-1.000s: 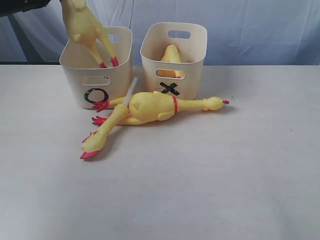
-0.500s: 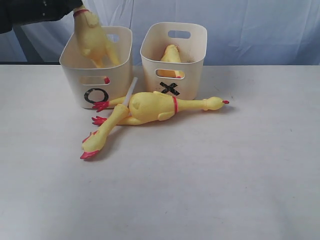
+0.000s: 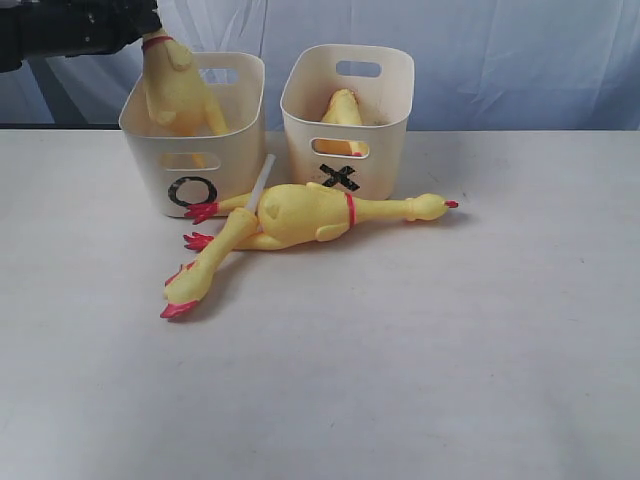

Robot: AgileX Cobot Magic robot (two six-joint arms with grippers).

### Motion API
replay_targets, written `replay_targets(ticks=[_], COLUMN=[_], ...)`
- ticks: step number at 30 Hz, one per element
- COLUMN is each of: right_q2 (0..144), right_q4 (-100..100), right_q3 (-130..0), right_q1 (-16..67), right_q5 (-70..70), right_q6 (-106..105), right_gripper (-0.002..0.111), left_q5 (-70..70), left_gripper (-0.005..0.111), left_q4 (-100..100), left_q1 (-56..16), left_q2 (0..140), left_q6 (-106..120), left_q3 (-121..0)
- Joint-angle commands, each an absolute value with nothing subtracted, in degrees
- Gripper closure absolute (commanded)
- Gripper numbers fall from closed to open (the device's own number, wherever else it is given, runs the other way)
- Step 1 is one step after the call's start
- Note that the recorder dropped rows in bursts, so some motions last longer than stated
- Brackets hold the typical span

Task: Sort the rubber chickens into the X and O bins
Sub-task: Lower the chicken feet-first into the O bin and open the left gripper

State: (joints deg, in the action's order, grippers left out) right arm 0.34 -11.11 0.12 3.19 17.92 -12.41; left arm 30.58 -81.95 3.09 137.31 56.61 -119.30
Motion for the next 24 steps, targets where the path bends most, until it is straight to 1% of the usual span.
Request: replay_targets(ticks=[1,6,15,24], right_q2=[0.0,0.0,0.0,0.0], right_q4=[-11.2,-11.2,-11.2,-11.2], right_q3=[0.0,0.0,0.0,0.0], right_q1=[3.5,3.5,3.5,3.5], right_q5=[17.5,17.5,17.5,17.5], right_q6=[-12.6,-12.6,-12.6,-12.6], right_gripper=[0.109,0.109,0.109,0.109], left_q5=[31.2,31.4,31.4,32.5], left_gripper=[0.107,0.105,0.085,0.075], left_q4=[-82.5,-82.4,-82.4,-81.0], left_q1=[2.7,2.7,2.7,2.7], left_q2=[138.1,138.6,138.6,138.6], left_q6=[55.9,55.4,54.7,54.4], left_q3=[-119.8,-119.8,-119.8,-119.8])
